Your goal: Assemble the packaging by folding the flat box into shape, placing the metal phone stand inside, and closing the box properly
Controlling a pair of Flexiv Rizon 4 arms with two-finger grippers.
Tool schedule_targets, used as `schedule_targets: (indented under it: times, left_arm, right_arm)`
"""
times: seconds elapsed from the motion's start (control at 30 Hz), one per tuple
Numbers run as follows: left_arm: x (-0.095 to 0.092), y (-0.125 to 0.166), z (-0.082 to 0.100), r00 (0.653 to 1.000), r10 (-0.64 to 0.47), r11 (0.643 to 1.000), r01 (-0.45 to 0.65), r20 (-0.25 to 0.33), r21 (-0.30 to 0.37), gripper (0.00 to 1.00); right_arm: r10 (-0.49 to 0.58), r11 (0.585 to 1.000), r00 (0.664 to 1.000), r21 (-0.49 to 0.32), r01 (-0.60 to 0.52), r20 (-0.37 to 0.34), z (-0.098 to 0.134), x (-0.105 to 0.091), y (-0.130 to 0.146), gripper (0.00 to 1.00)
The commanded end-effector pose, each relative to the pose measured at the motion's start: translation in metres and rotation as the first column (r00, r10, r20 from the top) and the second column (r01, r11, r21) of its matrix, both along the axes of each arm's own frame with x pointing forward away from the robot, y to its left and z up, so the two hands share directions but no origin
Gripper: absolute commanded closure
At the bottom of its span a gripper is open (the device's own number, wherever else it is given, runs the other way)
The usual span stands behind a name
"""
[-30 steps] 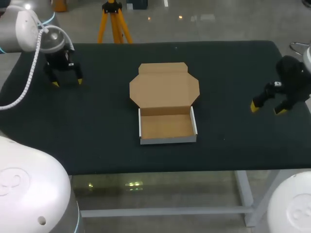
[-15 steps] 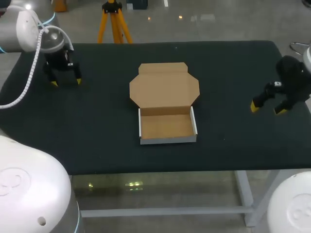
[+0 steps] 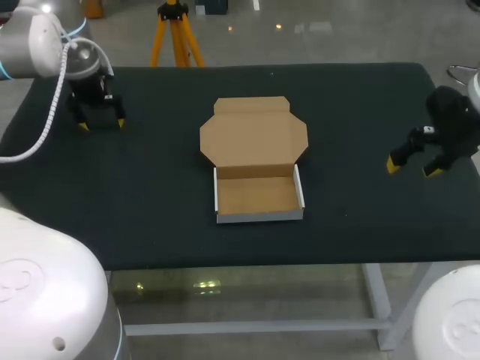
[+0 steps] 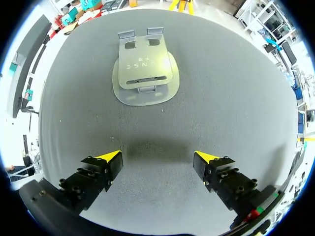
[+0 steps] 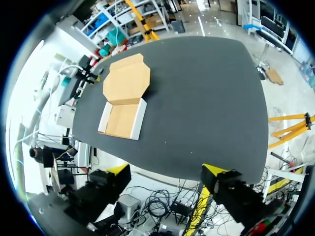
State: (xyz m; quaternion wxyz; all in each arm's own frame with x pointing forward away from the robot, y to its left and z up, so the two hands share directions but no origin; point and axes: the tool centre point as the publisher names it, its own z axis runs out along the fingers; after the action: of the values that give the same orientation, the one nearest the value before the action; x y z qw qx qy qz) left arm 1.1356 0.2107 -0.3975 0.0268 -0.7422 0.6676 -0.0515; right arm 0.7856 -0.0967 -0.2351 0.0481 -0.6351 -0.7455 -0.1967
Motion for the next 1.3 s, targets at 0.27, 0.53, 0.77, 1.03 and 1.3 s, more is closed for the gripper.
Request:
schedule_targets:
  times: [0.27,0.53,0.77,1.03,1.3]
  left_arm:
    - [0.018,0.003,-0.002,1.000,0.000,1.000,0.000,-0.015,0.006,0.00]
    - [0.024,0.004,-0.002,1.000,0.004,1.000,-0.004,-0.016,0.005,0.00]
    - [0.027,0.005,-0.002,1.000,0.006,1.000,-0.006,-0.016,0.003,0.00]
    - [0.030,0.005,-0.002,1.000,0.010,1.000,-0.010,-0.017,0.002,0.00]
    - [0.033,0.006,-0.002,1.000,0.014,1.000,-0.014,-0.016,0.001,0.00]
  right_arm:
    - [0.002,1.000,1.000,-0.001,-0.002,-0.003,0.002,-0.001,-0.001,0.00]
    - [0.002,1.000,1.000,-0.001,-0.002,-0.003,0.002,-0.001,-0.001,0.00]
    - [0.002,1.000,1.000,-0.001,-0.002,-0.003,0.002,-0.001,-0.001,0.00]
    - [0.002,1.000,1.000,-0.001,-0.002,-0.003,0.002,-0.001,-0.001,0.00]
    - [0.002,1.000,1.000,-0.001,-0.002,-0.003,0.002,-0.001,-0.001,0.00]
